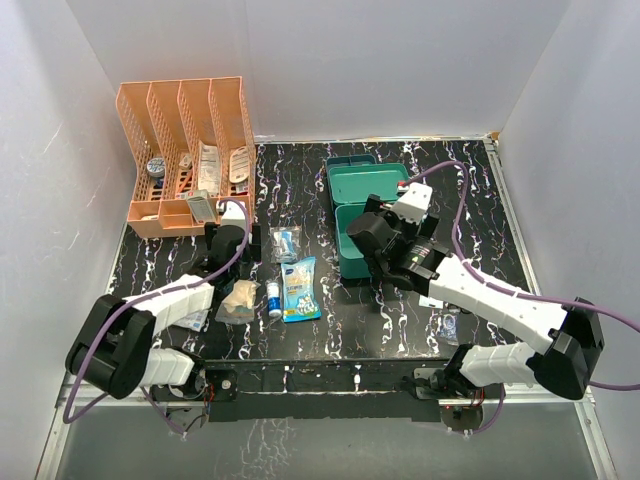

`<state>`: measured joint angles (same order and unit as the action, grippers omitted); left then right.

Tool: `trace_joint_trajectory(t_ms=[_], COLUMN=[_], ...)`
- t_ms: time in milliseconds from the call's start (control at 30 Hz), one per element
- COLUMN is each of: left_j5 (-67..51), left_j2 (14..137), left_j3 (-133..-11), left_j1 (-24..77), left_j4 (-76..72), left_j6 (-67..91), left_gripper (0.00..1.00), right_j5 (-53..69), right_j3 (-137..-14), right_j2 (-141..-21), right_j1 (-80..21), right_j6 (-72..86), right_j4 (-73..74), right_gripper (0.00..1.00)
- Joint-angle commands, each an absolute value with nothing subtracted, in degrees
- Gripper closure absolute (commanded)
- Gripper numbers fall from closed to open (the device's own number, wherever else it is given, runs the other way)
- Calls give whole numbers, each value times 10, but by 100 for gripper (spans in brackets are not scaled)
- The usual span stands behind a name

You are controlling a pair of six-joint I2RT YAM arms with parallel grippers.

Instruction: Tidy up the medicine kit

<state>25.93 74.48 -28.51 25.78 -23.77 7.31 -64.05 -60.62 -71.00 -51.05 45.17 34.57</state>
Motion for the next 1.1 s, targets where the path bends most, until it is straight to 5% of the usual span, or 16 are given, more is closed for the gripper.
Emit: trace_joint_trajectory(t_ms=[0, 500, 567, 833, 1067], left_j5=[251, 248, 248, 239, 177], left_j2=[756, 854, 859, 861, 823], left_j3=[-303, -303, -298, -294, -334], left_j1=[249, 241, 241, 241, 241], left_j4=[-288, -372, -386, -392, -292], left_j6=[81, 99, 98, 110, 105], left_gripper=[23, 30, 36, 96, 100], right_j5=[-650, -662, -663, -667, -674], right_j3=[-638, -652, -652, -658, -652], right_j2=[-710, -712, -712, -716, -710], right_j1=[-517, -526, -527, -532, -537], right_j6=[459, 473, 476, 484, 512], right_j4=[323, 347, 350, 366, 385], right_gripper=[8, 8, 8, 9, 9])
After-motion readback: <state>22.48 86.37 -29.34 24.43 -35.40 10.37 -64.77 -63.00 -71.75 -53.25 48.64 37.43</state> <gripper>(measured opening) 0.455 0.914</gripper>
